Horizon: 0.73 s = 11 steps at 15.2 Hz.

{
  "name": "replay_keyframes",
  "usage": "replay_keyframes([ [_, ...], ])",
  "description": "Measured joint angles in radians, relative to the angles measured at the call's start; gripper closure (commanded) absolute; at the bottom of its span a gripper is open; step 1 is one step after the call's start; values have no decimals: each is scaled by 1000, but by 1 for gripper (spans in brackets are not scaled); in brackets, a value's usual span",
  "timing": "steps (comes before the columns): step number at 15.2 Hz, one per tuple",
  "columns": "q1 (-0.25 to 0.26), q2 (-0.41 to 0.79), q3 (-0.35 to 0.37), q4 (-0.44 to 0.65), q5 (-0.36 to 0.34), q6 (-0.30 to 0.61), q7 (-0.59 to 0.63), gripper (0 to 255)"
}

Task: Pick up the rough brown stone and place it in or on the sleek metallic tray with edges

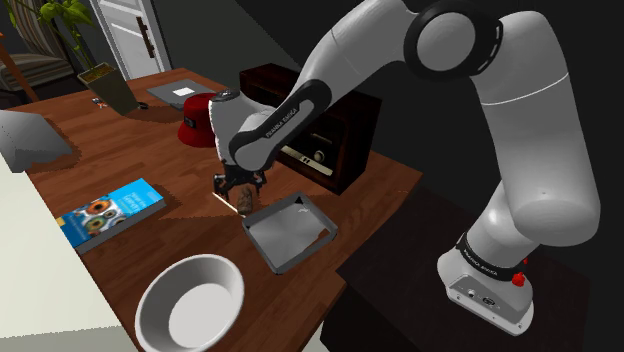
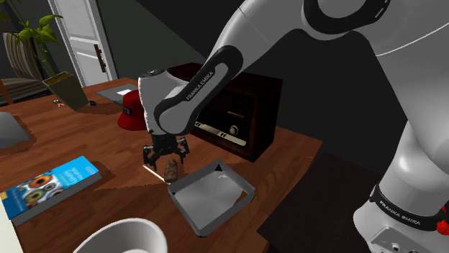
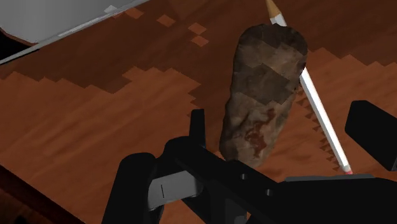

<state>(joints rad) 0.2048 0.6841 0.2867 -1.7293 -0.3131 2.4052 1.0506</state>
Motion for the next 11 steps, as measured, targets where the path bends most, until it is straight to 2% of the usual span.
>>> replay_keyframes([
  [9,7,38,-11,11,-12,28,6,0],
  [10,7,38,-11,11,-12,28,6,255],
  [11,7,38,-11,11,-12,27,6,255],
])
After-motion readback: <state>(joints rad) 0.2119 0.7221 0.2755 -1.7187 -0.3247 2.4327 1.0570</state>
